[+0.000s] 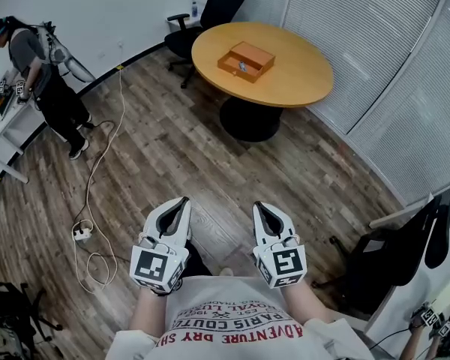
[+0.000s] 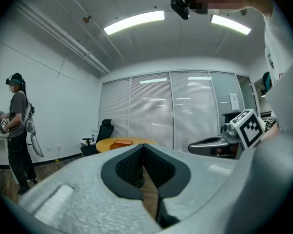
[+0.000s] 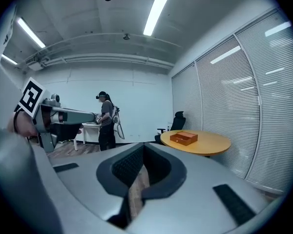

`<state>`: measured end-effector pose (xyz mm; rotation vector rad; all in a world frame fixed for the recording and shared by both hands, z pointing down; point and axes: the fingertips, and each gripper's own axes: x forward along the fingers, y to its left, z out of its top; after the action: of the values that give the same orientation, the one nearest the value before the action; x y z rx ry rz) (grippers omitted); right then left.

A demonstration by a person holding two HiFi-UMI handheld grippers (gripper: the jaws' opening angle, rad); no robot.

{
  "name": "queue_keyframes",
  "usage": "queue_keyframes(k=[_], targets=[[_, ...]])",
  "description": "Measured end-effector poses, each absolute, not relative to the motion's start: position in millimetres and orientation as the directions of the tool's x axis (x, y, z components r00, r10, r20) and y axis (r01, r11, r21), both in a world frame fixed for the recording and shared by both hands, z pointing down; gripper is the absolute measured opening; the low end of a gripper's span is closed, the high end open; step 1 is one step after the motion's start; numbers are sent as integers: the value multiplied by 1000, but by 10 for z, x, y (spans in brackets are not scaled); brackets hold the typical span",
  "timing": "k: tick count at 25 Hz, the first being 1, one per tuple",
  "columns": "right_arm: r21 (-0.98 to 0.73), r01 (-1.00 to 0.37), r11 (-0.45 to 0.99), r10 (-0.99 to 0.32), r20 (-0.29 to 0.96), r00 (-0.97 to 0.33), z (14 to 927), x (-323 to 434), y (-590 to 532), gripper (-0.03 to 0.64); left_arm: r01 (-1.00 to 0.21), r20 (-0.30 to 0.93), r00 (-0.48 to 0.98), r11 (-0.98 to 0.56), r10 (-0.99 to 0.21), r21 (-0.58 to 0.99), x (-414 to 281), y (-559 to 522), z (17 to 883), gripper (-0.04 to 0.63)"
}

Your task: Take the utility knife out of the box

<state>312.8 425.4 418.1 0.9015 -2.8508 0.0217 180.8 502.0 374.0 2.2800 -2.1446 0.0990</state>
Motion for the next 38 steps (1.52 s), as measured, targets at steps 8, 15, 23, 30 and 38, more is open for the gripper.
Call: queue_keyframes(k=[8,15,23,30,38], targets=[[-11,-576,818,-564,184,-805,4324,2918,4004,6,-998,79,57,-59,-995,-19,1578,4746,3864,-5],[-20,-600,800,-584,211,-784,4389,2659,3621,6,-996,95,88,-90,-992,-15,1299,4336,3888,-5],[-35,-621,783,-597,236,-767,4389,2047,3201,6,-993,99,120,-121,-988,-6,683,3876,3851,-5],[-51,-651,757,-623,242,-744,4265,1411,2851,6,-987,91,159,-161,-983,-15,-4,3463,3701,-5],[-45,-701,712,-672,245,-699,4162,766,2514,6,-977,82,214,-214,-973,-1,-734,3078,3620,-5]])
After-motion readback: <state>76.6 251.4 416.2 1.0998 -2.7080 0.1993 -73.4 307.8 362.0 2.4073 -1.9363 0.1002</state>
